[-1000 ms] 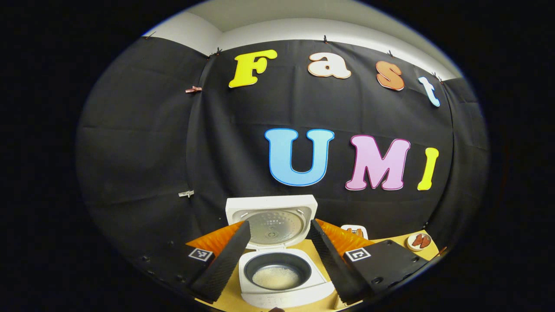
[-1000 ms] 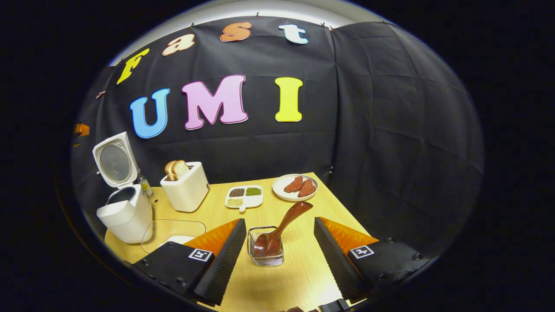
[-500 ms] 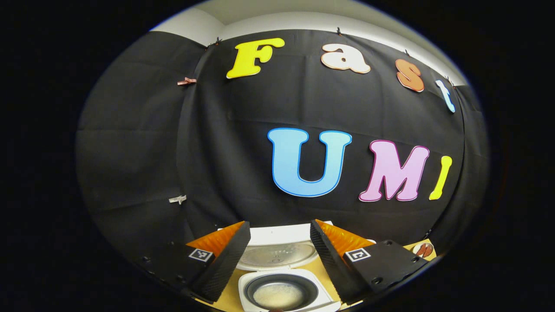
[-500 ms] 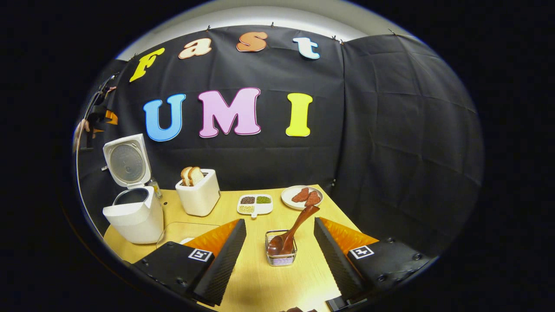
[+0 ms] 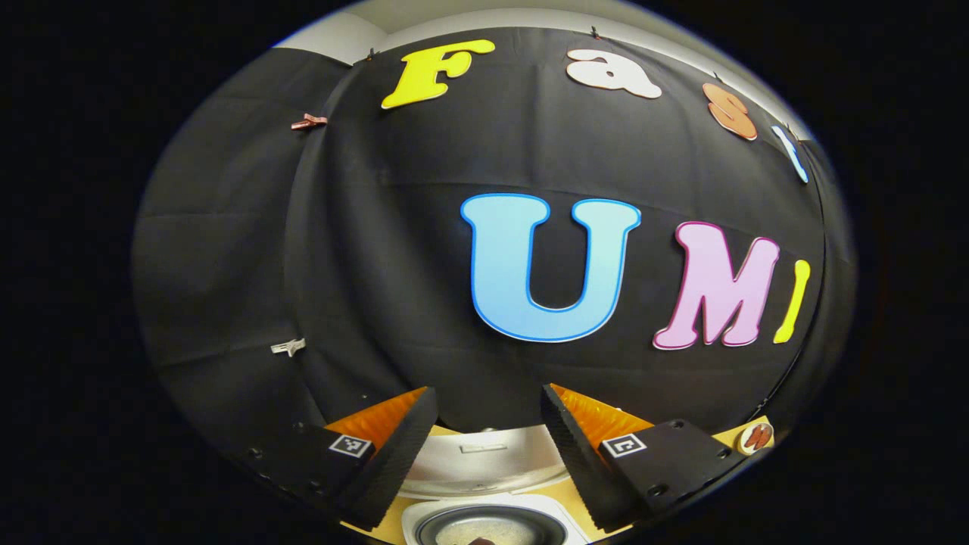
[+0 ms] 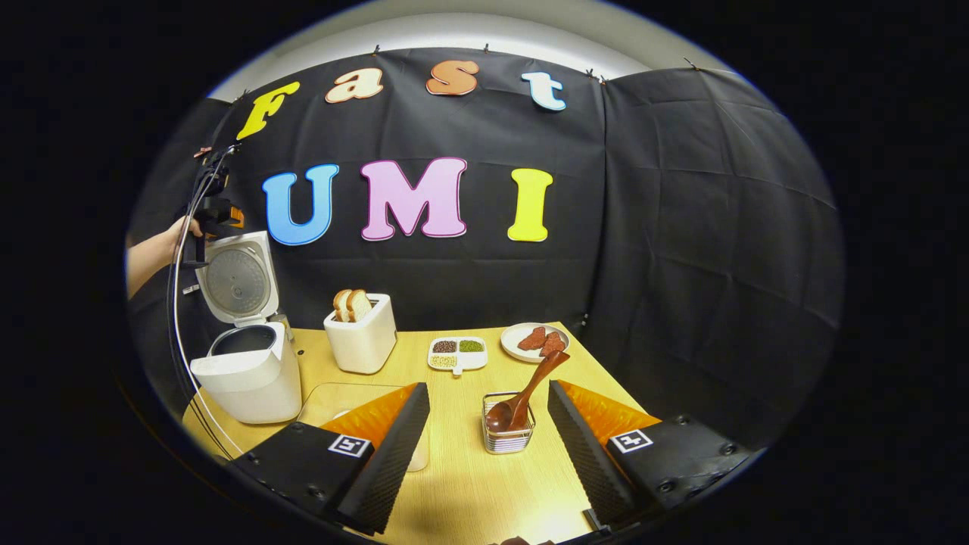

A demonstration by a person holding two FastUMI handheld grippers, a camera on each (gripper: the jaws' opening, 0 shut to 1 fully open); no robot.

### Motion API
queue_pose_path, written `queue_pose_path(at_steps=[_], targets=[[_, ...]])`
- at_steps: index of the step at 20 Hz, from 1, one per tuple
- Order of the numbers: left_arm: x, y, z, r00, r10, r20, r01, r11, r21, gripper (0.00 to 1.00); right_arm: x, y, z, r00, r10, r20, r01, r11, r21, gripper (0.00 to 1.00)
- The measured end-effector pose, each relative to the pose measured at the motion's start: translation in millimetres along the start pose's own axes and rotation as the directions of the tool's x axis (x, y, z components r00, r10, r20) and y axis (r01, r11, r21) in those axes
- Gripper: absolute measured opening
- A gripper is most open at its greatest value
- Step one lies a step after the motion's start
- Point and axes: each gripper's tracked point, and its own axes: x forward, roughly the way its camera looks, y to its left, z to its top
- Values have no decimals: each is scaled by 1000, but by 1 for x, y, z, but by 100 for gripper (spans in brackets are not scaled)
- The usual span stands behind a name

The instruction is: Close the left gripper, press the button to open the rice cooker; take a wooden spoon from the chopstick holder with the right hand, scoop a spoonful of rice and pour it into the rice cooker, then put the wooden spoon back into the chopstick holder.

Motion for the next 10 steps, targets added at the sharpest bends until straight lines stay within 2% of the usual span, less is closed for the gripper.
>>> queue_pose_path(at_steps=[2,5,10], targets=[[4,3,-16,998,25,-54,-25,1000,7,95,-2,-2,-2,1000,-6,-5,6,1000,9,99],[0,1,-23,996,52,-76,-50,998,29,96,-2,-5,-7,1000,-6,-16,7,1000,24,99],[-26,-5,-32,988,70,-136,-70,998,10,98,8,1,-14,998,44,-39,-43,999,24,99]])
